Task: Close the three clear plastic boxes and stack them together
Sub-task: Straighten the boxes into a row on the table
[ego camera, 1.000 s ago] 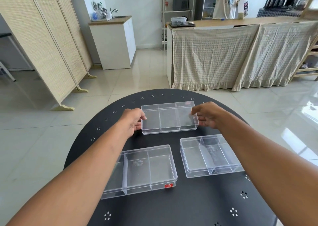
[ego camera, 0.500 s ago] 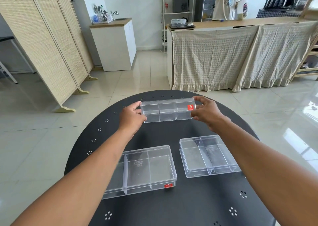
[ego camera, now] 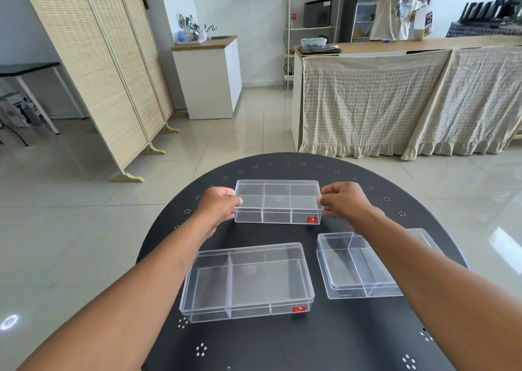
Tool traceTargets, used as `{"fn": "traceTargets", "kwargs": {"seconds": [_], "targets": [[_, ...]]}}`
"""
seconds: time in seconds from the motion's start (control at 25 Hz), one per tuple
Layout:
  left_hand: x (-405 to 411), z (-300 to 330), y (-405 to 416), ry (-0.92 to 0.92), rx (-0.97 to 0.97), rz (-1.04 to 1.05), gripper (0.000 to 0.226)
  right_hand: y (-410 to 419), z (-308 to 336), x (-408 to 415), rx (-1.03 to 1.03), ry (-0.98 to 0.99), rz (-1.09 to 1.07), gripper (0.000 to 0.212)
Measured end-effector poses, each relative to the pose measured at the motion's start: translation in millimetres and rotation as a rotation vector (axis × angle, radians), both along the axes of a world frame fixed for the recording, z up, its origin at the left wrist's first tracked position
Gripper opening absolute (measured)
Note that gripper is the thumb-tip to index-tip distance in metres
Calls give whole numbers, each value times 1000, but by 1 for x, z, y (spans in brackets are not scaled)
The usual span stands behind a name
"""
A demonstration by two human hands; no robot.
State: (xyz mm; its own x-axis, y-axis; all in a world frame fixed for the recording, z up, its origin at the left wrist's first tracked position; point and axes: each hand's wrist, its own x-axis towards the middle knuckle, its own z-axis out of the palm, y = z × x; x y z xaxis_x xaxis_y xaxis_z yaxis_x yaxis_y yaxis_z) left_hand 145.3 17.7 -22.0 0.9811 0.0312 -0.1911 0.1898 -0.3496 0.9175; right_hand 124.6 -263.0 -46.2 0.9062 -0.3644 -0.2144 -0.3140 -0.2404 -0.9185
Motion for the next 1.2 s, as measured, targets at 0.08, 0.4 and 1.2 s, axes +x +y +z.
{"fn": "traceTargets", "kwargs": {"seconds": [0.08, 0.4, 1.2], "targets": [[14, -3, 14, -9, 10, 30, 28, 12, 1, 13, -5, 15, 28, 17], [86, -15, 60, 4, -75, 156, 12, 66, -5, 89, 16, 24, 29, 9], [-101, -21, 112, 20, -24, 81, 23, 86, 41, -125, -259, -72, 107, 44]]}}
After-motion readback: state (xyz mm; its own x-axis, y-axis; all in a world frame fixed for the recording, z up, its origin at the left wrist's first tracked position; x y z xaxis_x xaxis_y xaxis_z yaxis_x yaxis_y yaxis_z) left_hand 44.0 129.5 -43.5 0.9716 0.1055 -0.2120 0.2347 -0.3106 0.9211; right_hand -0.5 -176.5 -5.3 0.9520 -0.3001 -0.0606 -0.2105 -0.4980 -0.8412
